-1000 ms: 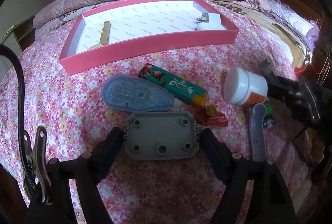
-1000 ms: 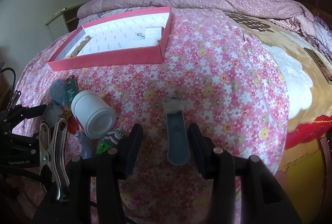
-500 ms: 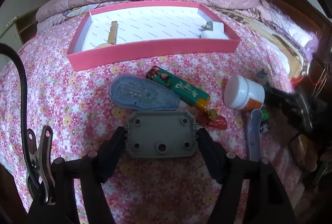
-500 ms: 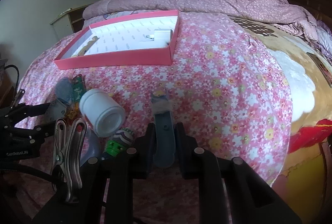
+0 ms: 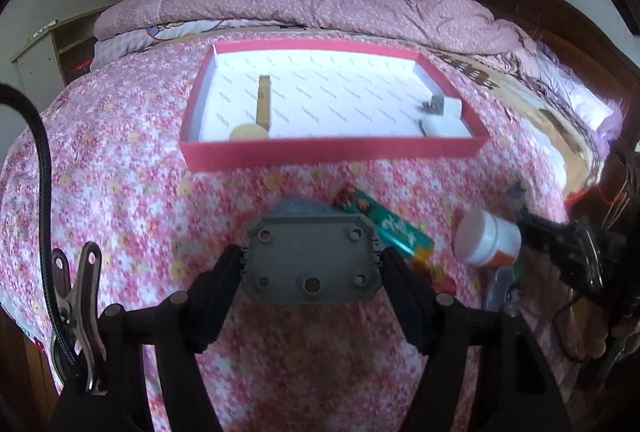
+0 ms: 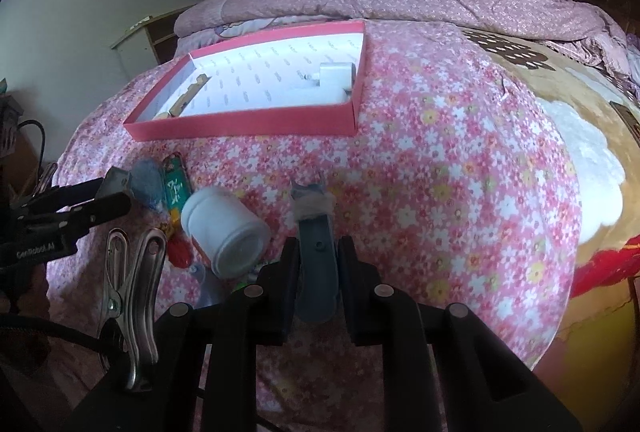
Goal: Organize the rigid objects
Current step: 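Carry the plate and handle over the tray and lower them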
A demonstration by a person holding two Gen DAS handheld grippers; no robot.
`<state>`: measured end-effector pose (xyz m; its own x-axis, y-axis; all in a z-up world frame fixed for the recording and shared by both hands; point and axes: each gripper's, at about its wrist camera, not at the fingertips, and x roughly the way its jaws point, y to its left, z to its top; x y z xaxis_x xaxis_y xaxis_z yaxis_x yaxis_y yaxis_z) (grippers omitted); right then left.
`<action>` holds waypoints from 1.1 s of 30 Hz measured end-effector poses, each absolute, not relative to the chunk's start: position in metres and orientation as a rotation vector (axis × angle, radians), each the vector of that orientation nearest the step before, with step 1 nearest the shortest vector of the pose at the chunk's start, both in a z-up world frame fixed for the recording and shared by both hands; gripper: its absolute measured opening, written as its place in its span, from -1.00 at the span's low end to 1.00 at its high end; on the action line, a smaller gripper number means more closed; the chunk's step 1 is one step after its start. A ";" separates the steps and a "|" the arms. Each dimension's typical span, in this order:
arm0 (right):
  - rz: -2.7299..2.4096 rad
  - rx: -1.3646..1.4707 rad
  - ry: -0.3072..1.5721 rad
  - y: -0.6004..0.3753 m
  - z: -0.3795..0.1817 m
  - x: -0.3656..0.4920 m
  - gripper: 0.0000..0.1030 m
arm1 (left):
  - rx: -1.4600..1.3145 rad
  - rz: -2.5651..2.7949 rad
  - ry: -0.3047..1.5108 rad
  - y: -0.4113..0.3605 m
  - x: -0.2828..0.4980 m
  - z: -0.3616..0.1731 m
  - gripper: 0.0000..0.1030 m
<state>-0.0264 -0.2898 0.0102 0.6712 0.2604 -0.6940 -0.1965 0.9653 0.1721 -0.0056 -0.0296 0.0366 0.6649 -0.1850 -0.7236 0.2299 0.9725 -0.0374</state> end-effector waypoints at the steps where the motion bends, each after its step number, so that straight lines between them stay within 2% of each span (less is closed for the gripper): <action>1: 0.261 0.084 0.796 -0.290 0.013 -0.023 -0.60 | 0.058 -0.234 0.808 -0.030 -0.003 0.038 0.43; 18: 0.330 0.029 0.792 -0.271 0.053 0.048 -0.60 | 0.044 -0.257 0.747 -0.046 0.082 0.074 0.43; 33: 0.324 0.038 0.797 -0.265 0.060 0.120 -0.60 | 0.025 -0.251 0.783 -0.071 0.155 0.061 0.43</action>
